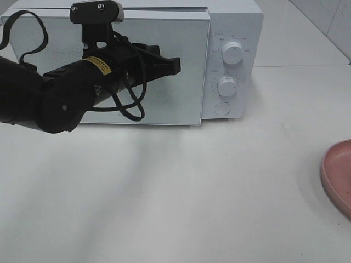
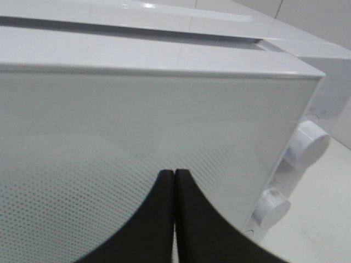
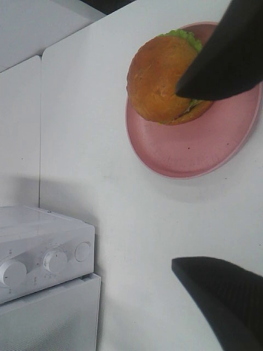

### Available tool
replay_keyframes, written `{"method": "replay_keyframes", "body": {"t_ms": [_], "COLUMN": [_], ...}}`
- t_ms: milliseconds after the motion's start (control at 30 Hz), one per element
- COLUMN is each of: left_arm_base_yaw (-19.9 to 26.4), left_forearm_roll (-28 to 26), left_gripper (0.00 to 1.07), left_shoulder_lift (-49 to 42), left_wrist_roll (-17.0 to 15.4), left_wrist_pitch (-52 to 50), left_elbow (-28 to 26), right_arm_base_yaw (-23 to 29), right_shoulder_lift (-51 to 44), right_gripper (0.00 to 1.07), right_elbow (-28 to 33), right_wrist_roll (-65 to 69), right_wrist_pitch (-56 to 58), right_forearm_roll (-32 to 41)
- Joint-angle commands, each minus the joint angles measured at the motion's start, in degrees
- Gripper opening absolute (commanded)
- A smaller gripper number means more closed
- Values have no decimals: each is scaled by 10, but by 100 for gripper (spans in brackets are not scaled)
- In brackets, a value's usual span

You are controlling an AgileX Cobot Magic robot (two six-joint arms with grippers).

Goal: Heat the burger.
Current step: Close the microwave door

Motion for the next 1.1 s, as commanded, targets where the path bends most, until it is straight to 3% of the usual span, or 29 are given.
{"method": "replay_keyframes", "body": {"t_ms": [33, 200, 433, 533, 567, 667, 767, 900, 1100], "left_arm_base_yaw": [-2, 1, 1, 1, 1, 1, 1, -6, -15], "left_forearm_roll": [-38, -53, -54, -59, -76, -117, -123, -123, -140], "left_gripper": [0, 0, 0, 0, 0, 0, 0, 0, 2], "left_shoulder_lift": [10, 26, 53, 69, 78, 81, 76, 51, -7], "left_wrist_roll": [26, 69, 77, 102, 129, 153, 156, 170, 178], "left_wrist_pitch": [-3, -2, 25, 29, 36, 54, 59, 128, 315], "left_elbow": [-26, -62, -113, -138, -150, -159, -159, -159, -157], "right_arm_base_yaw": [-5, -5, -5, -5, -5, -5, -5, -5, -5], "right_shoulder_lift": [-14, -14, -14, -14, -14, -14, -14, -14, -14], "right_gripper": [74, 74, 74, 74, 74, 74, 74, 74, 74], "right_elbow": [1, 1, 1, 1, 1, 1, 1, 1, 1], "right_wrist_roll": [-3, -3, -3, -3, -3, -3, -3, -3, -3], "right_wrist_pitch": [1, 1, 1, 1, 1, 1, 1, 1, 1], "right_forearm_roll": [1, 1, 1, 1, 1, 1, 1, 1, 1]}}
